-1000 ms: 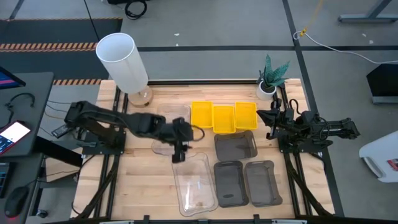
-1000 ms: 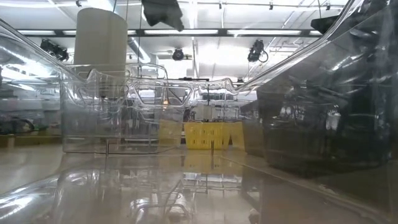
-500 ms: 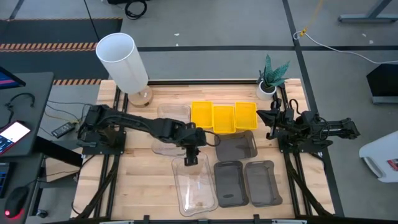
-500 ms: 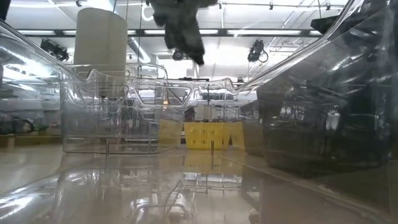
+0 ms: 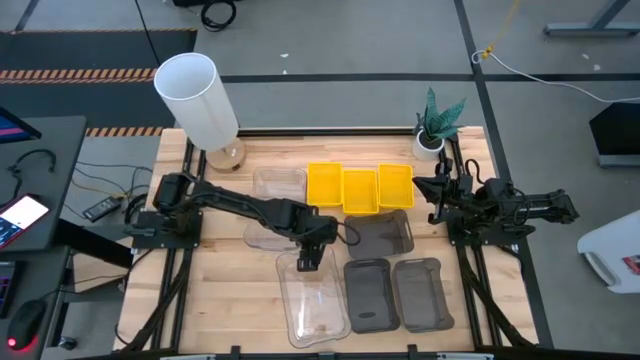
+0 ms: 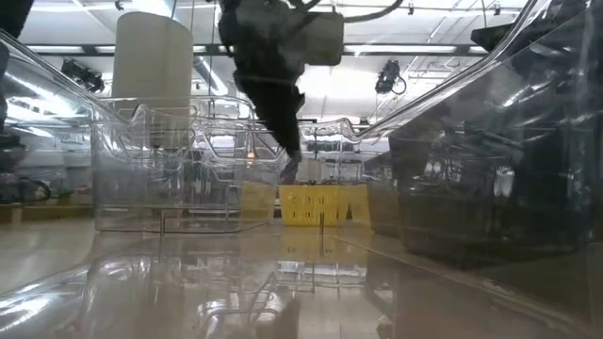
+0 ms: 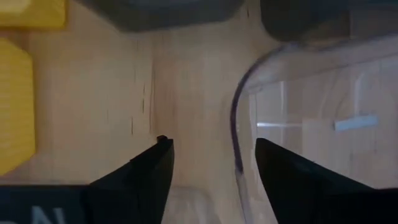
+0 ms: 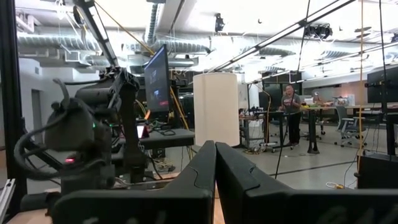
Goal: Stack baskets by color
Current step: Stack the bottom transparent bin on the top transparent bin
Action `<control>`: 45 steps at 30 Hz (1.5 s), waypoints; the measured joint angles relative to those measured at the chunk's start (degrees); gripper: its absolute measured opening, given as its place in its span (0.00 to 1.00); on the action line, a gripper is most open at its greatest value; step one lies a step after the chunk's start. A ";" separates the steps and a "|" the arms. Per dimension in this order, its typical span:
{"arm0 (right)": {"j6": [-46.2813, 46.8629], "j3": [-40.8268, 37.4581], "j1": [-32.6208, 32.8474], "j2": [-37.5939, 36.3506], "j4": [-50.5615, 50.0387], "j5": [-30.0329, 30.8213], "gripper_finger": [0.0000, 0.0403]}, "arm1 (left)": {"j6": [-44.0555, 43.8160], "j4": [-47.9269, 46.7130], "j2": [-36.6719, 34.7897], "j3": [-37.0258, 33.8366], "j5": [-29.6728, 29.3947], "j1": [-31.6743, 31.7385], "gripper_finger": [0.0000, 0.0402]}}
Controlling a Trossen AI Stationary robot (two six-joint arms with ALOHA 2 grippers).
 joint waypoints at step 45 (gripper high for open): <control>-0.01 -0.01 0.00 0.00 0.37 0.00 0.04 | 6.43 -20.11 -0.36 19.22 -1.64 -3.16 0.02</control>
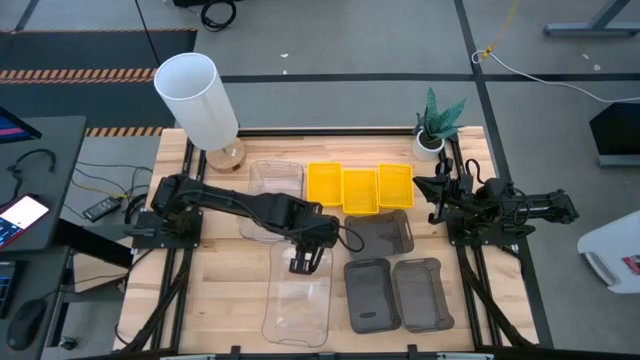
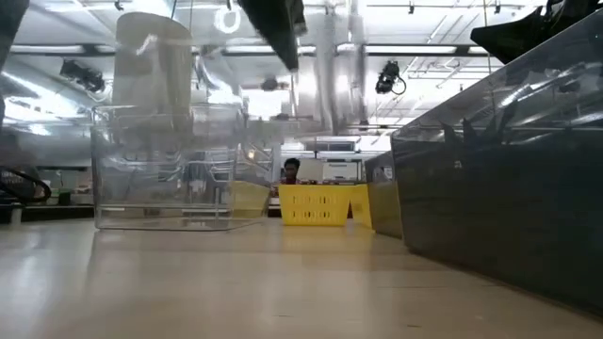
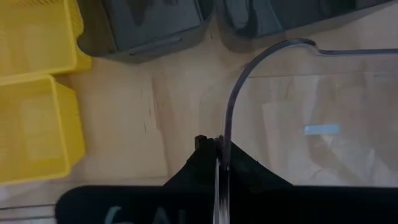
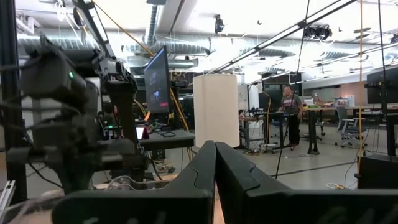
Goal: Stack baskets by color
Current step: Stack the bottom transparent bin on the top transparent bin
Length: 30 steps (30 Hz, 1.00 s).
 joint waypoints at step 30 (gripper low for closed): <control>0.02 0.02 0.00 0.00 0.00 0.00 0.04 | 11.32 -26.89 -0.19 17.89 3.56 10.55 0.02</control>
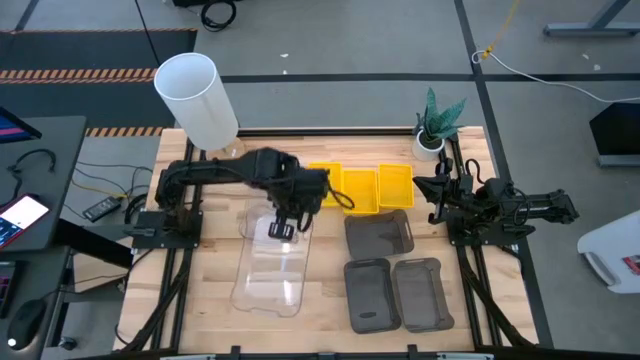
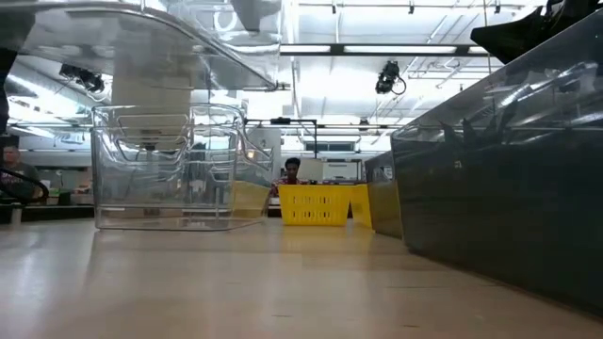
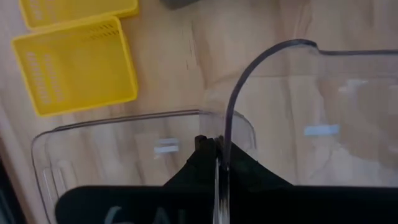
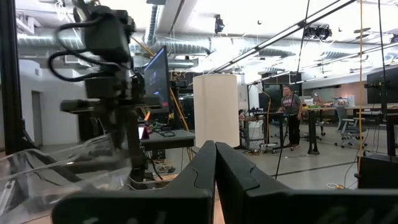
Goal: Stack baskets by color
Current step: Stack the bottom transparent bin on the top transparent bin
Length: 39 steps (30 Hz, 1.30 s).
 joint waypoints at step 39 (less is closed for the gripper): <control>0.01 0.01 0.00 0.00 0.46 -0.02 0.04 | 24.62 4.12 -2.74 -8.39 14.70 39.32 0.02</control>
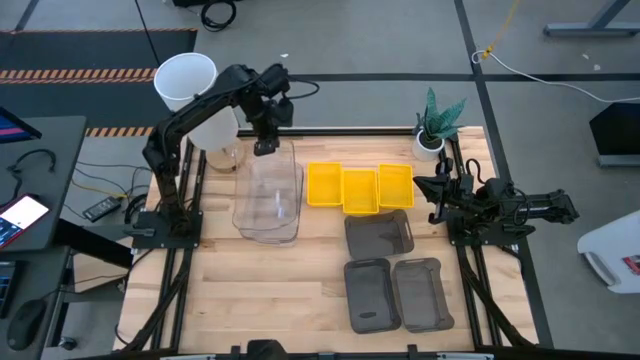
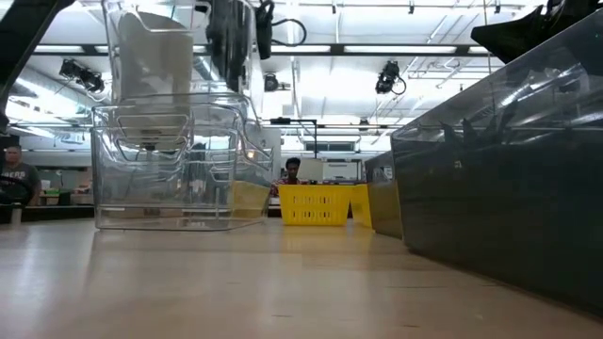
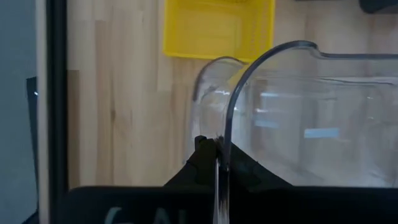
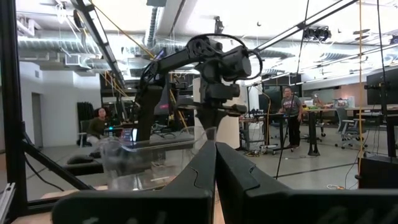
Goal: Stack baskets by color
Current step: Stack the bottom transparent bin on the top transparent bin
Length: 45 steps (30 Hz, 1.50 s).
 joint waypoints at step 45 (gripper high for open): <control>0.00 0.00 0.00 0.00 0.00 0.02 0.04 | 4.82 2.83 0.04 -0.42 -2.92 -2.29 0.02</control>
